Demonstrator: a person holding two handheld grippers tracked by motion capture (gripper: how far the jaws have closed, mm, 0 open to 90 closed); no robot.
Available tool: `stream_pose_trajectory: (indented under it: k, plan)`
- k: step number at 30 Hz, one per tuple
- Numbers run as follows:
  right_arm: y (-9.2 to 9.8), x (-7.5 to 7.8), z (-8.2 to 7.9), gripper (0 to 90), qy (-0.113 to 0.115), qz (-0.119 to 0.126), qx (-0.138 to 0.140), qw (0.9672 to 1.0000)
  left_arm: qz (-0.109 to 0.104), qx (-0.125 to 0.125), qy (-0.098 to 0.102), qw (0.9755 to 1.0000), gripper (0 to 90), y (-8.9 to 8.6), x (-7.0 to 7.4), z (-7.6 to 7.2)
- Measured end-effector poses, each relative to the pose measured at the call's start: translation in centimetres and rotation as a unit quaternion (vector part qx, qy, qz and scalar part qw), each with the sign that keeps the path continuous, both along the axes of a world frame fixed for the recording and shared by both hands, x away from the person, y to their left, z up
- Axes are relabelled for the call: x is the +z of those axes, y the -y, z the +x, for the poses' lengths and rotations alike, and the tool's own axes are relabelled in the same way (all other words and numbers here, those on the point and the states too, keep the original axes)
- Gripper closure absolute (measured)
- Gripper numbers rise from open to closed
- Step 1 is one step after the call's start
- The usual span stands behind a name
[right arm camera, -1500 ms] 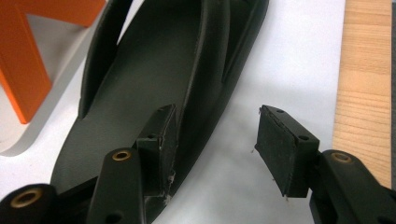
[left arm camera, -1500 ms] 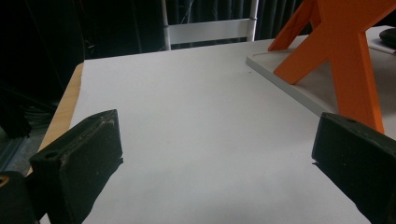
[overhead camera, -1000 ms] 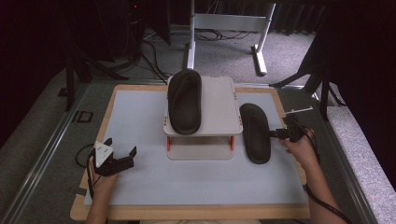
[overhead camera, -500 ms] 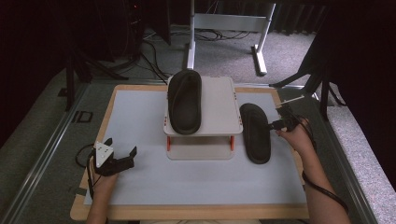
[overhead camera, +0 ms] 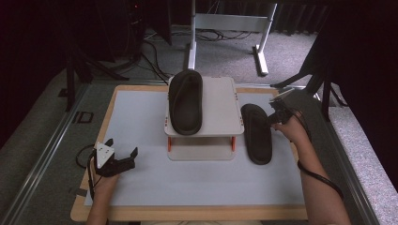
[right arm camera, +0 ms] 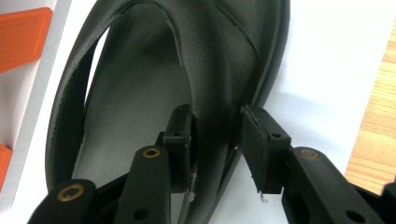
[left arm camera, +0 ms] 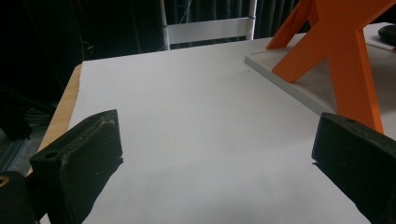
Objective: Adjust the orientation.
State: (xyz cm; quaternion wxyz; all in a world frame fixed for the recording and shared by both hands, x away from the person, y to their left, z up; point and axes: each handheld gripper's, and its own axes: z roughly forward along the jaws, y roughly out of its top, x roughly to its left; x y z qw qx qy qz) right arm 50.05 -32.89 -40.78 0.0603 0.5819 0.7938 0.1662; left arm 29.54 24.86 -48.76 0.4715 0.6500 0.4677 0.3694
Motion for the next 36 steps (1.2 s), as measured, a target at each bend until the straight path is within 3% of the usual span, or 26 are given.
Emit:
stream_pose_trajectory:
  k: [6,13,18,26,36]
  plan:
    - [-0.5,-0.1,0.4,72.4,-0.016,-0.005,0.0,0.9999,0.0,0.0,0.0,1.0,1.5,0.0,0.0,0.0]
    - [-0.5,0.3,0.4,73.7,-0.031,-0.01,-0.02,0.9993,0.001,0.0,0.0,1.0,1.5,0.0,0.0,0.0]
    - [-0.1,1.0,0.3,73.8,-0.029,-0.008,-0.033,0.999,0.001,0.001,0.0,1.0,1.5,0.0,0.0,0.0]
    - [0.6,2.8,-0.1,74.1,-0.026,-0.008,-0.041,0.9988,0.0,0.0,0.0,1.0,1.5,0.0,0.0,0.0]
    - [0.8,6.6,-0.5,74.1,-0.003,0.005,-0.043,0.999,0.0,0.0,0.0,1.0,1.5,0.0,0.0,0.0]
